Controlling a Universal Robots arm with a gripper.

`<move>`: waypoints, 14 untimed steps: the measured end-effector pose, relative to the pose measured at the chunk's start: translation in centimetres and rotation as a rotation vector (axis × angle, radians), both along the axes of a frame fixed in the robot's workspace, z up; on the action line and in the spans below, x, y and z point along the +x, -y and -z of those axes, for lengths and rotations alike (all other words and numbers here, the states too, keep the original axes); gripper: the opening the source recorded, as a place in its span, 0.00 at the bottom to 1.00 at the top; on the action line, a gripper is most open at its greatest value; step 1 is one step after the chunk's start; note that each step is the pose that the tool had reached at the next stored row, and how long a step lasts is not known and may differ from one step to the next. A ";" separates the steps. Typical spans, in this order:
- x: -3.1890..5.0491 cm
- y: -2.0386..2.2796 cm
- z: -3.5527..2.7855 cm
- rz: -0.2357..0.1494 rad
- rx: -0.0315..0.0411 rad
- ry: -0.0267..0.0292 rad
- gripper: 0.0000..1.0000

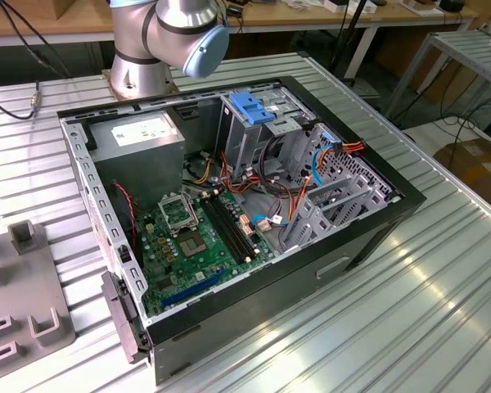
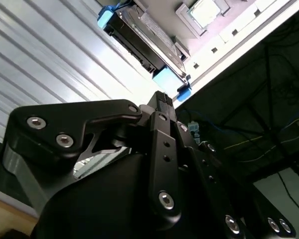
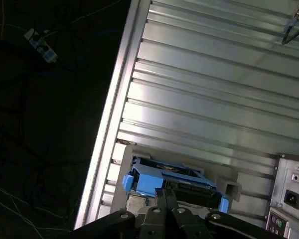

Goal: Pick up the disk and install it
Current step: 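Pick up the disk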

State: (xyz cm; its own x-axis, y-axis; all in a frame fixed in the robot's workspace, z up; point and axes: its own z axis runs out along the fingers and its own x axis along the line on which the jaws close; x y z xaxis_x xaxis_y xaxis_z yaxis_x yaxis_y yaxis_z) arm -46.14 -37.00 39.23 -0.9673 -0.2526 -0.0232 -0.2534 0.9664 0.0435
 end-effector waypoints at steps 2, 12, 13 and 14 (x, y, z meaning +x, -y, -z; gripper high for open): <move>0.00 0.00 0.03 -0.046 0.0000 0.0000 0.10; 0.00 0.00 0.20 -0.256 0.0000 0.0001 0.10; 0.00 0.00 0.22 -0.275 0.0000 0.0000 0.10; 0.00 0.00 0.23 -0.294 0.0000 0.0000 0.10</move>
State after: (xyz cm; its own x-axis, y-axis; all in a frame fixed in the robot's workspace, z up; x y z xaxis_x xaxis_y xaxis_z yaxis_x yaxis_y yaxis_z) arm -46.14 -37.00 39.00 -0.8524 -0.5225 -0.0232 -0.5230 0.8512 0.0435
